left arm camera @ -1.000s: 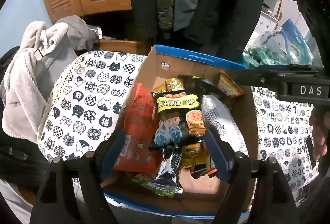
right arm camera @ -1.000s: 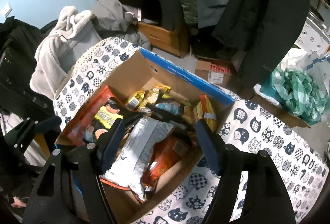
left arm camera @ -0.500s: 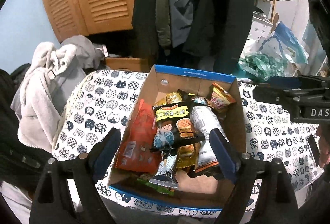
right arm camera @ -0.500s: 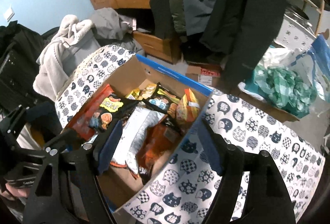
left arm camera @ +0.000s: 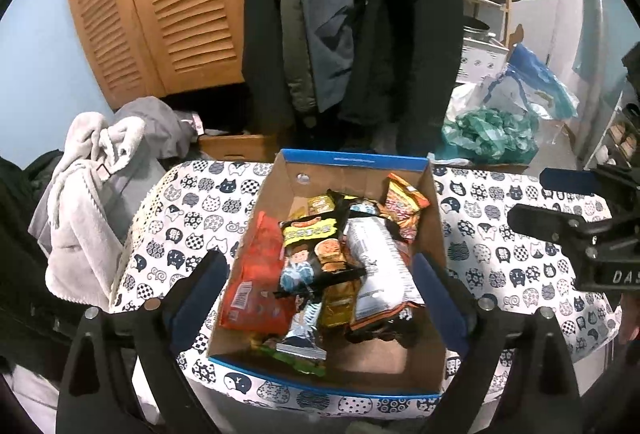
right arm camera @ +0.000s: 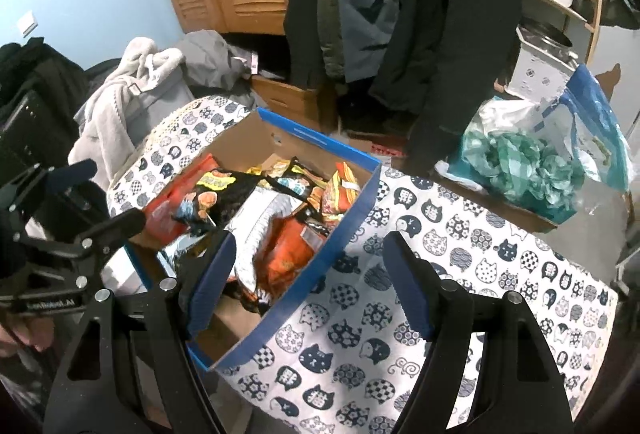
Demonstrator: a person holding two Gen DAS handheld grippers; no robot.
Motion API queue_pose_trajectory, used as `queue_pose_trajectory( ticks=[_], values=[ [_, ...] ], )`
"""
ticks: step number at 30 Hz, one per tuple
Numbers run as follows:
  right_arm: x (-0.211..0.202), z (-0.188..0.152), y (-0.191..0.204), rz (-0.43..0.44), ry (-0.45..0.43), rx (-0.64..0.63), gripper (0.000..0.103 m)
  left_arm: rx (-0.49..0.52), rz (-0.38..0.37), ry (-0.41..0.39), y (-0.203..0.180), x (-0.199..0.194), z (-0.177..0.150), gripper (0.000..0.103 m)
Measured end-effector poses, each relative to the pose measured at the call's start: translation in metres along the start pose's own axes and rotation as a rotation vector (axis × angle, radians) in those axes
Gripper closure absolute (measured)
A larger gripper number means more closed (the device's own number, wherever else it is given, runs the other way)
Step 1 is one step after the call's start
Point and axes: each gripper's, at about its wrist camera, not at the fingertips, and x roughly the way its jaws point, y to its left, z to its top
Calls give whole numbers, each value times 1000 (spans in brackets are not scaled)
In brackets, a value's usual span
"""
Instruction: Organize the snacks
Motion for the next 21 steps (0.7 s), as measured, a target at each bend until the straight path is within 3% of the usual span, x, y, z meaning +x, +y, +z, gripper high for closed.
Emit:
queue_pose_trajectory(
  ticks=[21],
  values=[
    [-11,-27,-26,-14,-10,33,28,31,-12,1,-20,-4,3,7]
  ],
)
